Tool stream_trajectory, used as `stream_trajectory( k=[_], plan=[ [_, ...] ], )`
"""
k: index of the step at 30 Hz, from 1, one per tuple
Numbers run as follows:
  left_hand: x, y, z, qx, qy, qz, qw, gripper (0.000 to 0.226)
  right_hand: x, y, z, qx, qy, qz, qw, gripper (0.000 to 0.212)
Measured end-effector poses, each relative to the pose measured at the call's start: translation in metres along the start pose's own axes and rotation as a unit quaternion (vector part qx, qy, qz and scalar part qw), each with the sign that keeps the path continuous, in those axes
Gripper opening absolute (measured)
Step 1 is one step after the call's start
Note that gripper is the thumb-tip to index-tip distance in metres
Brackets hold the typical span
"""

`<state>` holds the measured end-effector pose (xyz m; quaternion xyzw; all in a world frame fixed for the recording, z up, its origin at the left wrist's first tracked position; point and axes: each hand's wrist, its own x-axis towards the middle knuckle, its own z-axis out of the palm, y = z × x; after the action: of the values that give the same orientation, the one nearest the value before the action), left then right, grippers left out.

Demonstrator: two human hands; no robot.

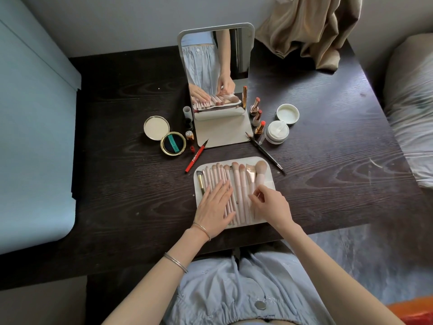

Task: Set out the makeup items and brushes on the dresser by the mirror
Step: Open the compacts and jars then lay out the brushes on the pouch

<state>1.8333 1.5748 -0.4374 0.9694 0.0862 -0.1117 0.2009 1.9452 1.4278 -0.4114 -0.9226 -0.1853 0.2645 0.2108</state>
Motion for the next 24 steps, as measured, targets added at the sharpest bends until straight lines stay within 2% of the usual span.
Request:
stream_trajectory(
  k=[3, 13, 17, 24],
  plan=[
    [-0.005, -0.003, 0.004, -0.007, 0.009, 0.033, 0.999, 0.074, -0.005, 0.009, -0.003, 0.048, 0.020, -0.004, 0.999, 0.018],
    [0.000, 0.010, 0.010, 0.014, 0.004, 0.063, 0.998, 0.092, -0.007, 0.031, 0.000, 0.086, -0.044, 0.002, 0.995, 0.026],
    [0.003, 0.010, 0.012, 0.026, 0.002, 0.070, 0.997, 0.088, -0.005, 0.027, -0.001, 0.080, -0.058, 0.008, 0.995, 0.033],
    [0.002, 0.009, 0.019, 0.035, 0.026, 0.075, 0.996, 0.084, -0.005, 0.027, 0.002, 0.073, -0.058, 0.008, 0.996, 0.034]
  ],
)
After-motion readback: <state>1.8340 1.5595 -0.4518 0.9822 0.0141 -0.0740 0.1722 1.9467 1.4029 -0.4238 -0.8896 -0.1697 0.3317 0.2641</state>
